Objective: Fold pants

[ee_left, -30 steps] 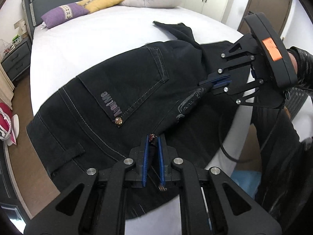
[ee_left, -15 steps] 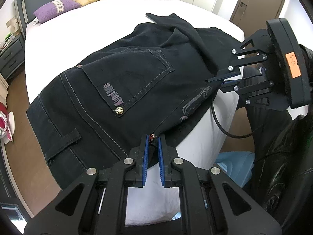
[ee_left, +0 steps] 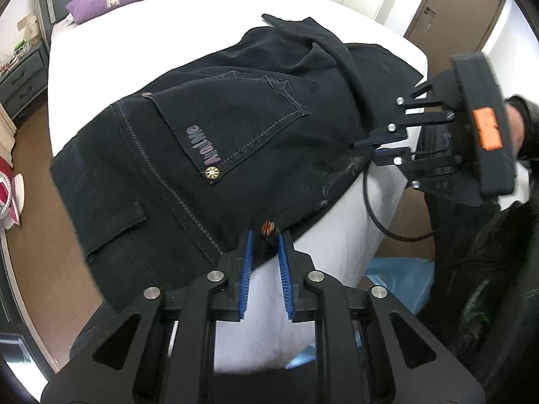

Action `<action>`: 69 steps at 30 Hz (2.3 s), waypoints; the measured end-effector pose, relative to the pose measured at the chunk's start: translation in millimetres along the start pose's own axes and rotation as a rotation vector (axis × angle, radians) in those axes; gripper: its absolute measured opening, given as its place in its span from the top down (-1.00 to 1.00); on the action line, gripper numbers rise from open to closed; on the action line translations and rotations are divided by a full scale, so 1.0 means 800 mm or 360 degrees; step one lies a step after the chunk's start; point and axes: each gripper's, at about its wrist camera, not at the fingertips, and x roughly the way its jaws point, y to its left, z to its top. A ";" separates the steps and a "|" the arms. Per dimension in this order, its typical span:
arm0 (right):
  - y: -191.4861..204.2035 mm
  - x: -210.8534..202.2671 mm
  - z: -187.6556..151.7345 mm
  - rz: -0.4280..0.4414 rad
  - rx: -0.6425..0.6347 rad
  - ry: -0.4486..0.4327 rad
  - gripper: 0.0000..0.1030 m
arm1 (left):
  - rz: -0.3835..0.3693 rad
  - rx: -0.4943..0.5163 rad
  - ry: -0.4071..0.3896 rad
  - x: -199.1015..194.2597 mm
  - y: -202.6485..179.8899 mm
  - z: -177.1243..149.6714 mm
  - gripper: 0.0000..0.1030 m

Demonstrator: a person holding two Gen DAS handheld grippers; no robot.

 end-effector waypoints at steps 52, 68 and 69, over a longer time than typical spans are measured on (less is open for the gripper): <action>-0.473 0.181 -0.125 -0.0167 0.2074 0.0238 0.88 | -0.0035 -0.0634 -0.0122 0.114 0.023 0.107 0.69; -0.303 -0.049 -0.546 -0.0200 0.3540 -0.0617 0.84 | -0.0035 -0.0777 -0.0120 0.113 0.029 0.104 0.69; -0.286 -0.042 -0.559 -0.0117 0.3638 -0.0648 0.76 | -0.0036 -0.0788 -0.0115 0.111 0.030 0.105 0.69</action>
